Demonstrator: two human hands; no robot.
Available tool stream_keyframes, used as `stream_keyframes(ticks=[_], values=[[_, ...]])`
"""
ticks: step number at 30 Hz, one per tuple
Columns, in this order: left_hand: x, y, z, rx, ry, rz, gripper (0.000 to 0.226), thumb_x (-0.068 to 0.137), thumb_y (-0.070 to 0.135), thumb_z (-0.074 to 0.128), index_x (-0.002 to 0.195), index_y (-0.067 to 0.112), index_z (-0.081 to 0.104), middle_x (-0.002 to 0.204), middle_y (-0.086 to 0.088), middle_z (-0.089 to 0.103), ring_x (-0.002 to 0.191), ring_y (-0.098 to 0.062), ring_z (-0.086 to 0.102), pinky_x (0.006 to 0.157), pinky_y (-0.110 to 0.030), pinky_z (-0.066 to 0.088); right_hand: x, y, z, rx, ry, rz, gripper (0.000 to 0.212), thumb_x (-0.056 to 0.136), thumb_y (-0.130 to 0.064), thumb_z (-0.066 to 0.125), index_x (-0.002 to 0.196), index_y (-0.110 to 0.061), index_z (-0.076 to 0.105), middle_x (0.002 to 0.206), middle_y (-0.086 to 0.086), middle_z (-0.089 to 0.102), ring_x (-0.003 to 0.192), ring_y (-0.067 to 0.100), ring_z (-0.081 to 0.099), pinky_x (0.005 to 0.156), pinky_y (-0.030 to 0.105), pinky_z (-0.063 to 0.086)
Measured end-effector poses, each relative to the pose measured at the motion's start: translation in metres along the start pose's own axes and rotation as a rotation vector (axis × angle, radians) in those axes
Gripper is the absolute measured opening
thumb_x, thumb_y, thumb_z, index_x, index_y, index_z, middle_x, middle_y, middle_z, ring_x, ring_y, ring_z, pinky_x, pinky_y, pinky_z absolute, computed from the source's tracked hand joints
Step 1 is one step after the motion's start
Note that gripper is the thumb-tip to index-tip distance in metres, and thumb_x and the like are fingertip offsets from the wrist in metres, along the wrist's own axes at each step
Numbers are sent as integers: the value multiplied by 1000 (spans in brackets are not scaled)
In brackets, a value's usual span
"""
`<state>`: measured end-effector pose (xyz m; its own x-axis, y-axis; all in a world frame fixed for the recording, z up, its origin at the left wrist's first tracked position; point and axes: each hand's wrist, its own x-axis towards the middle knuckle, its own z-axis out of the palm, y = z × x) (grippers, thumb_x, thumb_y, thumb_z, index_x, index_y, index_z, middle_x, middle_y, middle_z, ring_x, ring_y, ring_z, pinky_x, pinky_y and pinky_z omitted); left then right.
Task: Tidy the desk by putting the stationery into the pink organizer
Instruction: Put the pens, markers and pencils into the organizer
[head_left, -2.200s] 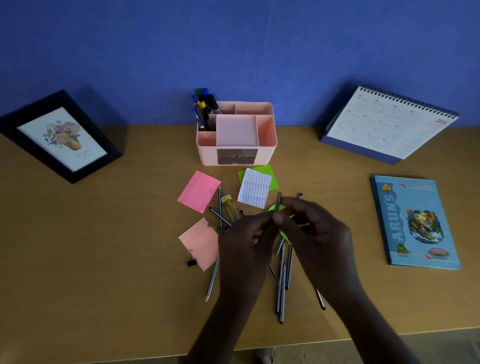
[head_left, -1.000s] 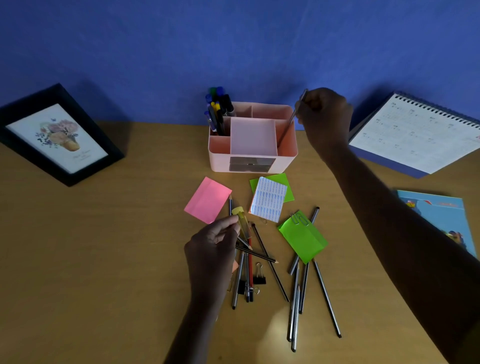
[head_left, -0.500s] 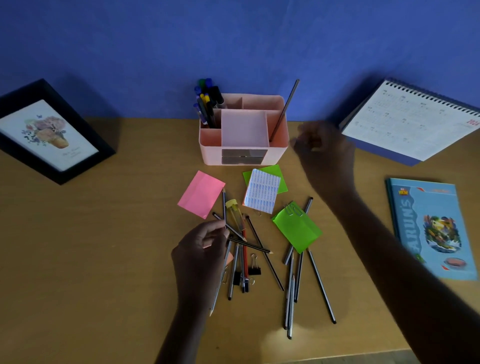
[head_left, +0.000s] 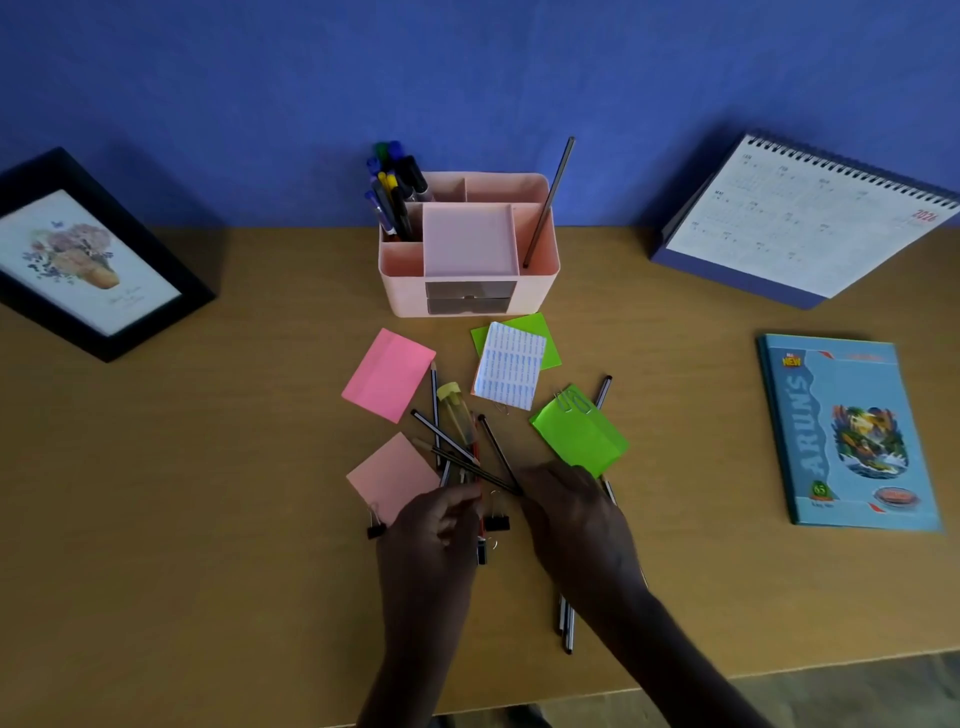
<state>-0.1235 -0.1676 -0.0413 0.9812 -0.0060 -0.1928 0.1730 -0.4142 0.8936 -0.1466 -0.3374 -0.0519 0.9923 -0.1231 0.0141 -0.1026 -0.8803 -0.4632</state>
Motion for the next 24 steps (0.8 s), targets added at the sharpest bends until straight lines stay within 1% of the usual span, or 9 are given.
stream_keyframes(ticks=[3,5,8,11,14,16,18,20,24], values=[[3,-2,2,28,0,77,27,95,8,78,112,29,81,101,15,78,89,-1,75,75,-32,65,1,1,1,-1,28,-1,24,87,-7,81,107,-20,75,99,0,69,87,28,68,62,36,57],[7,-2,4,98,0,168,30,94,5,79,117,25,80,106,12,76,95,-6,74,78,-38,64,2,3,-3,60,4,-12,25,87,-4,77,107,-19,74,99,1,69,88,30,69,67,42,60],[11,8,4,301,-15,334,36,88,9,86,120,23,79,119,9,70,115,-16,64,91,-35,58,2,2,-25,198,-3,-46,24,89,-1,75,107,-17,75,99,0,69,88,24,69,73,43,60],[18,15,1,347,-58,415,36,88,20,87,122,27,79,127,12,69,125,-16,61,96,-36,50,3,-7,-58,346,43,-43,19,92,-2,80,104,-17,78,97,-7,71,82,7,69,70,32,58],[26,21,0,245,-92,443,24,96,24,76,120,27,80,115,17,75,112,-8,71,90,-46,57,10,-15,-85,432,89,-14,23,88,1,84,100,-18,81,92,-13,73,79,9,72,71,25,57],[28,28,0,111,-101,414,23,99,19,71,118,25,81,109,16,78,102,-3,74,84,-43,61,19,-18,-98,519,111,33,24,88,3,83,100,-18,82,92,-11,76,80,11,74,72,21,57],[29,39,2,-25,-82,363,25,99,8,72,117,21,81,107,13,79,101,-4,76,82,-39,63,33,-21,-106,687,115,127,22,91,0,81,103,-19,82,95,-4,79,82,15,76,73,26,60],[32,51,3,-87,-48,352,23,98,8,72,117,18,81,106,11,79,101,-8,76,83,-37,63,49,-26,-113,832,107,193,19,92,-4,81,106,-17,82,96,3,81,83,22,77,75,34,62],[48,61,3,-130,20,335,20,98,11,75,116,17,82,107,11,80,102,-8,76,87,-38,62,86,-33,-131,856,145,160,17,92,-5,82,105,-16,82,86,4,81,73,15,75,71,25,57]])
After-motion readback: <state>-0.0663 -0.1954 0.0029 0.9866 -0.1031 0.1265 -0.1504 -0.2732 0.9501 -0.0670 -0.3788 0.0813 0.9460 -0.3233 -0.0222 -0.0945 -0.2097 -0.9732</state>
